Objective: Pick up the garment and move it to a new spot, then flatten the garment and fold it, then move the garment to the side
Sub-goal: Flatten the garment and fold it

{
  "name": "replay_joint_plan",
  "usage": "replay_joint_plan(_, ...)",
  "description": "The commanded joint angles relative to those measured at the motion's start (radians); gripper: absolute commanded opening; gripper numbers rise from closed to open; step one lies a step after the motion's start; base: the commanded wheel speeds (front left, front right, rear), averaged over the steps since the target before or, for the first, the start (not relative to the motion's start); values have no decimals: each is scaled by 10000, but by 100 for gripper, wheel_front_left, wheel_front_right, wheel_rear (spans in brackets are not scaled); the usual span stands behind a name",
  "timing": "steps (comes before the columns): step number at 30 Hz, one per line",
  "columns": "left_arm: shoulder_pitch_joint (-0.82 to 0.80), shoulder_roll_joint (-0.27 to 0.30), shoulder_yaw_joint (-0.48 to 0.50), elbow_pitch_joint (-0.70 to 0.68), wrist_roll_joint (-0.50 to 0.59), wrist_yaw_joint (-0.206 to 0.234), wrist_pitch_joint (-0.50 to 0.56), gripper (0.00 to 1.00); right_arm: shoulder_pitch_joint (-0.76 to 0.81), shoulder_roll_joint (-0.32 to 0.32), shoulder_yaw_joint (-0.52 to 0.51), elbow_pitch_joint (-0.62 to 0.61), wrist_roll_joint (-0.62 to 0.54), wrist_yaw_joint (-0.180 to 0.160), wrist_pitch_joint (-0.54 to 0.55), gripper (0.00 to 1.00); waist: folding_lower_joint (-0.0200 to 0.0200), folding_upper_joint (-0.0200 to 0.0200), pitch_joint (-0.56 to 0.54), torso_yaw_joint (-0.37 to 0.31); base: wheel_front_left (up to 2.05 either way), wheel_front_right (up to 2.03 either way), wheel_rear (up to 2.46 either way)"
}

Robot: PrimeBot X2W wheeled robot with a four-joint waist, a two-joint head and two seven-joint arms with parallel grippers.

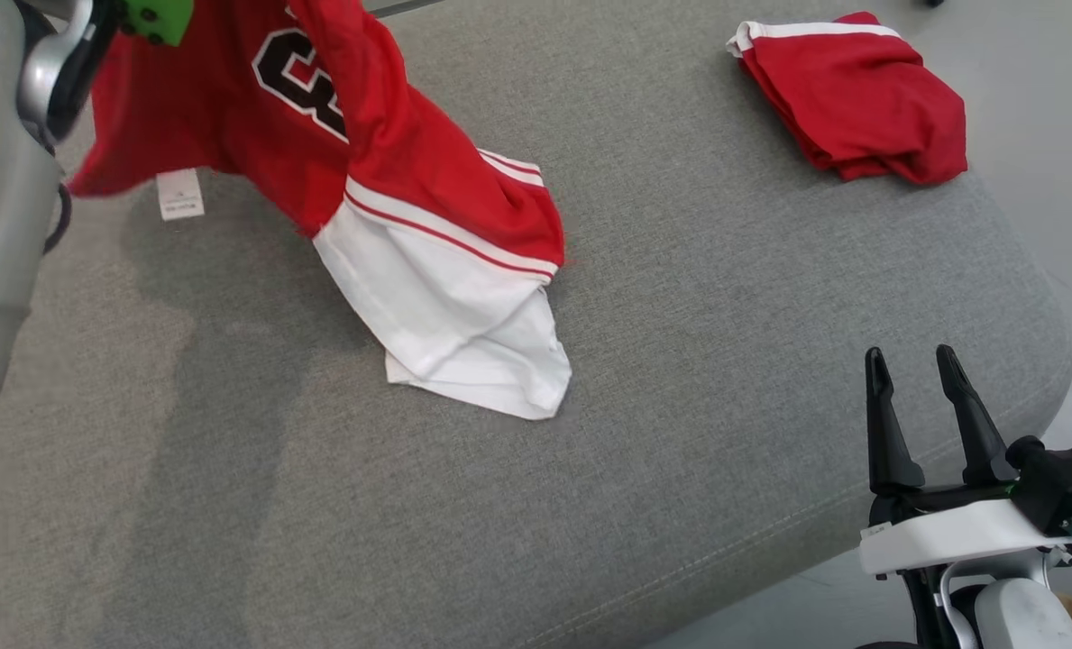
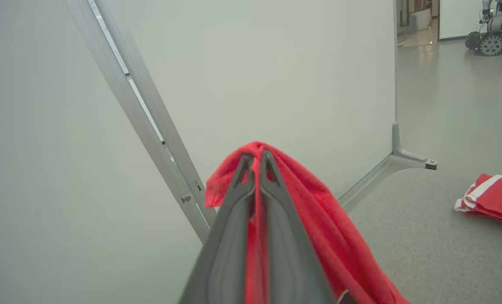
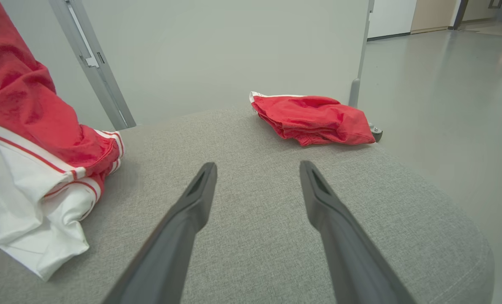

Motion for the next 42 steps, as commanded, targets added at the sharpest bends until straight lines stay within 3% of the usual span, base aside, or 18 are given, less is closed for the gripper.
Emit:
replay_joint_plan(1, -255, 147, -20, -110, 186, 54, -62, 0, 68, -12, -47, 23, 45, -15, -2, 100, 0, -1, -120, 2, 0, 0, 0)
replay_joint_plan(6, 81, 477, -238, -840, 320, 48, -119, 0, 181, -11, -146, 39, -4, -15, -2, 100, 0, -1, -439, 109, 0, 0, 0)
replay_joint_plan(11, 2321, 1306, -696, -2814, 56, 14, -136, 0, 421, -12, -309, 13, -87, -15, -2, 100, 0, -1, -774, 287, 0, 0, 0)
replay_joint_plan(16, 6255, 1905, -1080, -4948, -809, 667, -269, 0, 740, -9, -449, 82, -205, -15, -2, 100, 0, -1, -924, 729, 0, 0, 0)
replay_joint_plan(19, 8304, 2081, -1212, -5265, -1206, 1197, -601, 0, 778, -9, -354, 149, -311, -15, -2, 100, 0, -1, -863, 1049, 0, 0, 0)
replay_joint_plan(22, 9839, 1623, -1543, -4932, -1637, 1403, -1095, 0, 761, -23, -377, 175, -457, -15, -2, 100, 0, -1, -826, 1473, 0, 0, 0)
replay_joint_plan(26, 10637, 1063, -1851, -3638, -1603, 1547, -1844, 0, 594, -15, -385, 163, -737, -15, -2, 100, 0, -1, -747, 1999, 0, 0, 0)
replay_joint_plan(31, 10690, 604, -2169, -1674, -1099, 1854, -2536, 0, 563, -18, -413, 139, -1037, -15, -2, 100, 0, -1, -701, 2576, 0, 0, 0)
replay_joint_plan(37, 10596, 508, -1866, -393, -1084, 2138, -2950, 0, 640, -17, -479, 108, -1257, -15, -2, 100, 0, -1, -737, 2914, 0, 0, 0)
replay_joint_plan(38, 10602, 463, -1746, -291, -1181, 2110, -3009, 8, 664, -18, -487, 108, -1279, -15, -2, 100, 0, -1, -759, 2954, 0, 0, 0)
replay_joint_plan(39, 10659, 374, -1624, -256, -1346, 1971, -3045, 40, 689, -18, -480, 107, -1316, -15, -2, 100, 0, -1, -778, 2982, 0, 0, 0)
replay_joint_plan(40, 10774, 233, -1438, -251, -1641, 1830, -3072, 87, 709, -17, -483, 103, -1341, -15, -2, 100, 0, -1, -791, 3001, 0, 0, 0)
replay_joint_plan(41, 10860, 145, -1317, -268, -1859, 1667, -3090, 100, 722, -18, -476, 97, -1342, -15, -2, 100, 0, -1, -802, 3014, 0, 0, 0)
replay_joint_plan(42, 10959, 51, -1217, -342, -2116, 1469, -3100, 100, 729, -17, -458, 88, -1345, -15, -2, 100, 0, -1, -813, 3015, 0, 0, 0)
